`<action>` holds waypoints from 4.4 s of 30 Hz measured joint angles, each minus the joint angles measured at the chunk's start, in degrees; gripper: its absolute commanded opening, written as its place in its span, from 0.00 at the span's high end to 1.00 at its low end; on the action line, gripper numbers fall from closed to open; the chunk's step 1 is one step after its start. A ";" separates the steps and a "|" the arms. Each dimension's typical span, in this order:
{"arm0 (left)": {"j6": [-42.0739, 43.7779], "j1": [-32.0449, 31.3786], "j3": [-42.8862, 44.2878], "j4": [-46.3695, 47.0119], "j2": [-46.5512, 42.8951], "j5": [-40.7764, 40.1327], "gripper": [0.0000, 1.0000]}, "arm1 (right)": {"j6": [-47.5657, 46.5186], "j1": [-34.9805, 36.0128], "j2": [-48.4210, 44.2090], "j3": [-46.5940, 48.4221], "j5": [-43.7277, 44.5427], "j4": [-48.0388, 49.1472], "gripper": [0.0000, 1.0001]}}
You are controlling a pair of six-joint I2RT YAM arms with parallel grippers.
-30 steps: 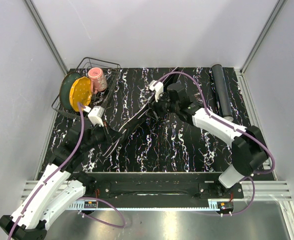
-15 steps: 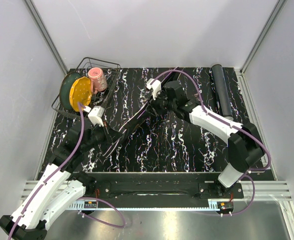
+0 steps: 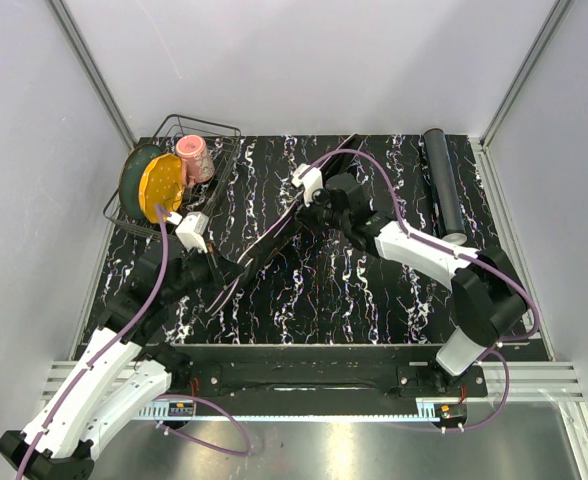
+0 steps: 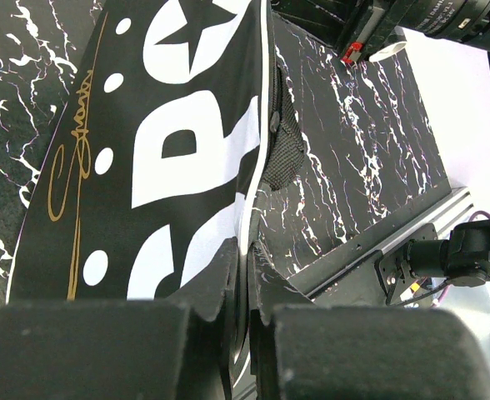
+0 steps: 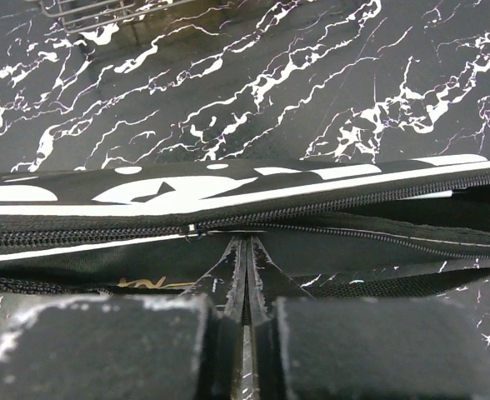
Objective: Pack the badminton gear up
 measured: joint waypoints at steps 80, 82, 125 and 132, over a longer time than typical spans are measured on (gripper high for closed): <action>33.16 -16.04 21.66 6.51 38.14 -16.70 1.00 | 82.40 -6.19 -2.23 1.14 4.83 -13.94 0.45; 32.92 -15.96 20.70 7.78 37.51 -16.83 1.00 | 77.16 -6.23 -4.68 -1.68 2.78 -10.93 0.32; 29.97 -15.08 15.91 12.70 34.21 -16.28 1.00 | 88.83 -8.17 -6.51 -12.46 -13.09 10.12 0.69; 31.08 -16.17 15.91 12.68 34.23 -17.92 1.00 | 89.09 -8.11 -6.51 -12.28 -12.55 9.62 0.79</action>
